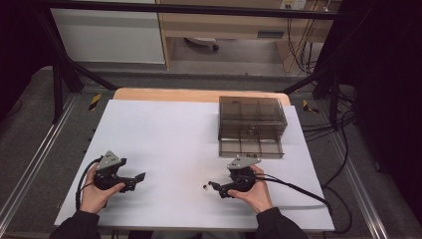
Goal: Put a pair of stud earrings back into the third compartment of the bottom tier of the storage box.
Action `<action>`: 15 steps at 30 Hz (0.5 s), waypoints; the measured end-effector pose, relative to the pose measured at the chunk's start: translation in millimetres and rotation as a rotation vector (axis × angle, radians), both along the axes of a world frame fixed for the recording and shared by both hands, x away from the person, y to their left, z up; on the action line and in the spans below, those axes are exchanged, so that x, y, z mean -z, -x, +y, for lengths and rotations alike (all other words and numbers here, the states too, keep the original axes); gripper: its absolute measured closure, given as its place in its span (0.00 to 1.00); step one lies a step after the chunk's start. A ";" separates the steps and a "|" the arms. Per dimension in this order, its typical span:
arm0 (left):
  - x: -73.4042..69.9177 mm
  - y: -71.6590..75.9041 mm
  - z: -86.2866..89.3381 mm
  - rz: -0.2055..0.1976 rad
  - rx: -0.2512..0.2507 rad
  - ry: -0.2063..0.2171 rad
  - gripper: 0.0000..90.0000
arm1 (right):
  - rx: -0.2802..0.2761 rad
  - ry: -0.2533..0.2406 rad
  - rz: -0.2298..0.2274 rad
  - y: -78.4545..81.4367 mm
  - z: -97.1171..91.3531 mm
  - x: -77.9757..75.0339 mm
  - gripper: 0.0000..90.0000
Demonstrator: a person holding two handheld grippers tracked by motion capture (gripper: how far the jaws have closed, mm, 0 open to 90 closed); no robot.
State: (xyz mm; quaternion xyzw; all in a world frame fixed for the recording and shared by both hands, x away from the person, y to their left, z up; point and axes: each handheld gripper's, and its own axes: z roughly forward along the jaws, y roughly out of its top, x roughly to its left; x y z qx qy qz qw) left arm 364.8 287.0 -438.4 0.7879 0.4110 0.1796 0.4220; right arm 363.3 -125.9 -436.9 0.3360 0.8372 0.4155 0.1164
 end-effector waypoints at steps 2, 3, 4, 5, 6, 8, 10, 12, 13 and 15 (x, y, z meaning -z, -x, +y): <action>-0.1 -0.1 0.0 0.000 -0.002 -0.003 0.06 | -0.008 0.006 0.006 -0.7 4.2 1.8 0.17; 0.0 -0.3 0.3 0.001 -0.006 -0.007 0.05 | -0.010 0.011 0.004 -1.1 6.0 2.4 0.18; 0.0 -0.3 0.5 0.001 -0.005 -0.005 0.06 | -0.011 0.014 0.002 -1.5 7.8 3.1 0.19; 0.0 -0.2 0.6 0.001 -0.006 -0.003 0.06 | -0.012 0.018 0.001 -1.8 9.6 3.4 0.20; 0.0 -0.2 0.8 0.001 -0.008 -0.003 0.05 | -0.011 0.017 0.003 -1.9 11.5 4.0 0.22; 0.1 -0.2 1.1 0.001 -0.011 0.001 0.06 | -0.018 0.019 0.004 -2.6 14.6 5.3 0.26; 0.3 -0.4 1.4 0.001 -0.010 0.000 0.06 | -0.019 0.017 0.005 -3.0 15.5 6.0 0.29; 0.4 -0.3 1.5 0.002 -0.009 -0.004 0.06 | -0.020 0.017 0.012 -4.9 16.8 8.6 0.34; 0.3 -0.3 1.4 0.002 -0.009 -0.004 0.06 | -0.022 0.021 0.014 -5.2 16.8 9.2 0.37; 0.1 0.0 0.8 -0.001 -0.007 0.001 0.06 | -0.028 0.028 0.021 -5.0 17.5 10.9 0.43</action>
